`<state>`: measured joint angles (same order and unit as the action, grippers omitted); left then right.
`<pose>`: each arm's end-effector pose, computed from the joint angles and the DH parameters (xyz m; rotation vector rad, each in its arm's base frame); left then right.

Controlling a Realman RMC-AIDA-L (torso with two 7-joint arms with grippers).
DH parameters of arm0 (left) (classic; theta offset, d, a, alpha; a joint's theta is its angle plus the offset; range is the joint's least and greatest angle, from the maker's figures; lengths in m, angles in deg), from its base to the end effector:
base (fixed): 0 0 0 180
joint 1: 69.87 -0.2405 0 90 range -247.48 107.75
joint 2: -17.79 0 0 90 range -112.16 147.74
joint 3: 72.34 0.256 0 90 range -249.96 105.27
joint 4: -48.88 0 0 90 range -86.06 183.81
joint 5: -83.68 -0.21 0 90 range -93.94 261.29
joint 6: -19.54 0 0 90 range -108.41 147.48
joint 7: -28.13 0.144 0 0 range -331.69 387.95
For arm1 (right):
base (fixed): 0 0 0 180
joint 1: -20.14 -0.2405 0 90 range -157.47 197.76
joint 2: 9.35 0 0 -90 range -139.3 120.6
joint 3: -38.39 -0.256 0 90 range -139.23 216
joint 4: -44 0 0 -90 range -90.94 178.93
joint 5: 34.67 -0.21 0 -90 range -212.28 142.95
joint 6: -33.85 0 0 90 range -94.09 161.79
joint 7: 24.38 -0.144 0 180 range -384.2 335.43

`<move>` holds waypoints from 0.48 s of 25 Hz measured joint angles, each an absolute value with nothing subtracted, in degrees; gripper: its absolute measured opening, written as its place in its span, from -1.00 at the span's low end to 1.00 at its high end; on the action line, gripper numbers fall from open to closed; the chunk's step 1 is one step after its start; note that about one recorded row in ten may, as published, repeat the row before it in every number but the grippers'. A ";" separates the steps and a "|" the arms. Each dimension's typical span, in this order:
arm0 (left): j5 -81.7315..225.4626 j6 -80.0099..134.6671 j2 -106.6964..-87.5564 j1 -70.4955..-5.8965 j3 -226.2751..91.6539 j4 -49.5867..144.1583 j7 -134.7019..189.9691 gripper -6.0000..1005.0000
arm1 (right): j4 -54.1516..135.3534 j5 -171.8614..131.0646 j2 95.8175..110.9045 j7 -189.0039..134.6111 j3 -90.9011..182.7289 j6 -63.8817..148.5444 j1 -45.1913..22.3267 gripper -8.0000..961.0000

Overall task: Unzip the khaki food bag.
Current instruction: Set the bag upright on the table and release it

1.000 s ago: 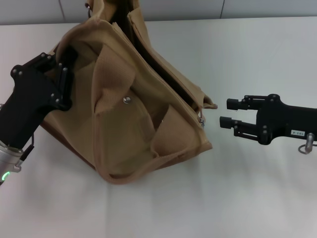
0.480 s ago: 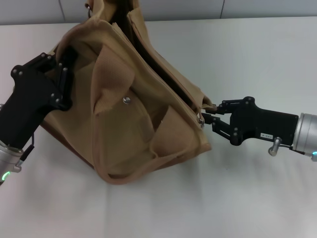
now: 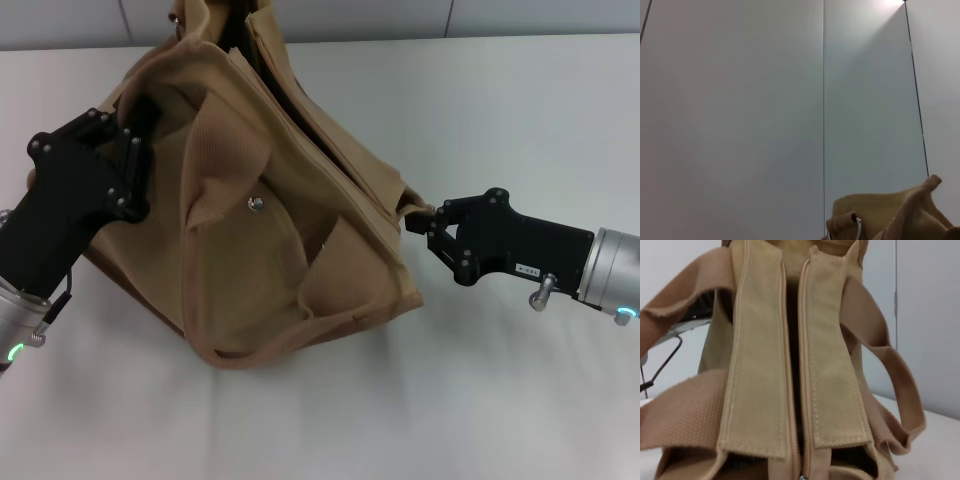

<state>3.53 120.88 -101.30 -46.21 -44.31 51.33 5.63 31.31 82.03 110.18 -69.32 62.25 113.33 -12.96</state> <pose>-0.2760 0.2634 -0.0172 -1.9017 -0.2554 -1.2335 0.2789 0.3150 -0.0588 -2.5659 0.3865 0.7574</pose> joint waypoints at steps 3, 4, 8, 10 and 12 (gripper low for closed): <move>3.53 120.42 -101.30 -46.17 -44.31 51.34 5.63 -0.88 | 31.49 80.65 110.18 -69.31 62.28 114.14 -12.78 -0.97; 3.51 119.88 -101.30 -46.16 -44.31 51.29 5.63 -0.88 | 31.81 79.41 110.06 -69.38 62.29 115.18 -12.66 -0.98; 3.29 118.13 -101.30 -46.25 -44.18 51.11 5.63 -0.88 | 31.86 78.45 109.83 -71.22 62.00 117.60 -12.59 -0.98; 3.24 117.35 -101.29 -46.33 -44.05 51.10 5.63 -0.88 | 31.57 78.24 109.79 -72.91 61.62 118.62 -12.78 -0.98; 3.12 116.91 -101.25 -46.57 -43.93 51.07 5.63 -0.88 | 31.23 77.47 109.75 -74.47 61.44 119.31 -13.02 -0.98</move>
